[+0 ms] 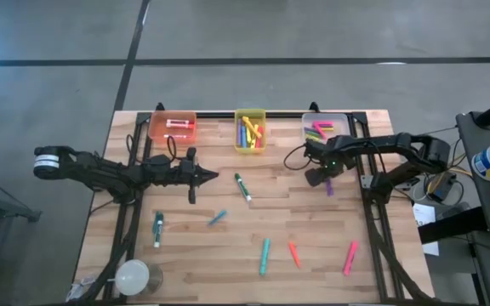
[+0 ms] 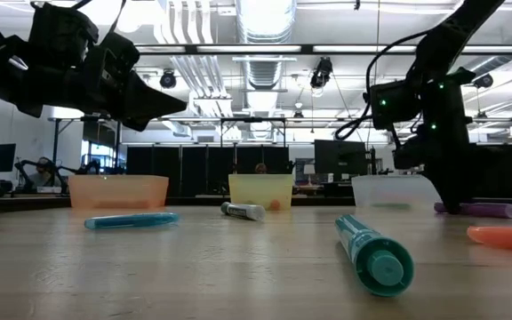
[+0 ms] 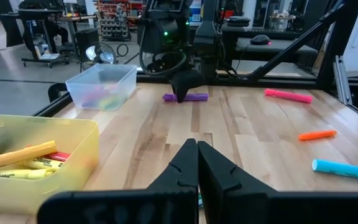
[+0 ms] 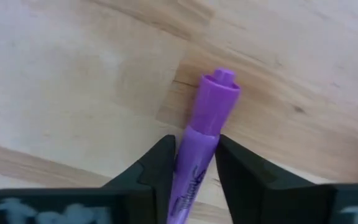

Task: Pick & Place Markers
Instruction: Put the purple highlighter pen into the yellow bin

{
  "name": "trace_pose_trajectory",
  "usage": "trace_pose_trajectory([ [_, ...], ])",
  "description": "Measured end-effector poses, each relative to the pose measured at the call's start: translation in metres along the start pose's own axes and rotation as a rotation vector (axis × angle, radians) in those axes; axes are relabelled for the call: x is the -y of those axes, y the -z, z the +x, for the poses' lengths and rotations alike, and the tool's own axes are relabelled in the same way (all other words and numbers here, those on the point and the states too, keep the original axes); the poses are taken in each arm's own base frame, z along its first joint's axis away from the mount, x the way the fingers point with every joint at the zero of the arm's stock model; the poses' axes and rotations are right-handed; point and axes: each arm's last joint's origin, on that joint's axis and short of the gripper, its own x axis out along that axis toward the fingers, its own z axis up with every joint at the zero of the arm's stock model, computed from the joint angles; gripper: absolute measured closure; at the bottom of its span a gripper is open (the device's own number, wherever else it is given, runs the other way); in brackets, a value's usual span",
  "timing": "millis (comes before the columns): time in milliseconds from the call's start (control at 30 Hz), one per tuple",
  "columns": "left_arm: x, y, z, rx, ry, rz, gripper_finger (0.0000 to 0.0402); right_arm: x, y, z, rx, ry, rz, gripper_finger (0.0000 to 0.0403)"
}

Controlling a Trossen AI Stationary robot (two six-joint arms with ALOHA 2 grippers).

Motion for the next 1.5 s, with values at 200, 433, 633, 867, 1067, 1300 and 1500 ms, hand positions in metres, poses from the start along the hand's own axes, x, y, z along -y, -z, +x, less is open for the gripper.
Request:
trace_pose_trajectory([
  [200, 0.000, 0.000, 0.000, 0.000, 0.000, -0.022, 0.0401, -0.017, 0.002, -0.017, 0.113, -0.040, -0.116, 0.0345],
  [433, -0.007, 0.002, -0.002, -0.006, -0.036, 0.003, 0.0401, -0.046, 0.001, -0.062, 0.381, -0.262, -0.185, 0.0338],
  [633, -0.012, 0.006, -0.005, -0.018, -0.063, 0.012, 0.0401, -0.084, -0.037, -0.097, 0.674, -0.488, -0.240, 0.0336],
  [867, -0.011, 0.010, -0.007, -0.031, -0.063, 0.028, 0.0401, -0.129, -0.118, -0.115, 0.772, -0.448, -0.302, 0.0337],
  [1067, -0.011, 0.010, -0.007, -0.028, -0.064, 0.028, 0.0401, -0.144, -0.181, -0.105, 0.705, -0.406, -0.285, 0.0337],
  [1300, -0.011, 0.010, -0.007, -0.028, -0.066, 0.026, 0.0401, -0.144, -0.219, -0.072, 0.591, -0.326, -0.243, 0.0330],
  [1500, -0.011, 0.010, -0.007, -0.028, -0.066, 0.019, 0.0401, -0.149, -0.226, -0.066, 0.573, -0.311, -0.267, 0.0286],
])
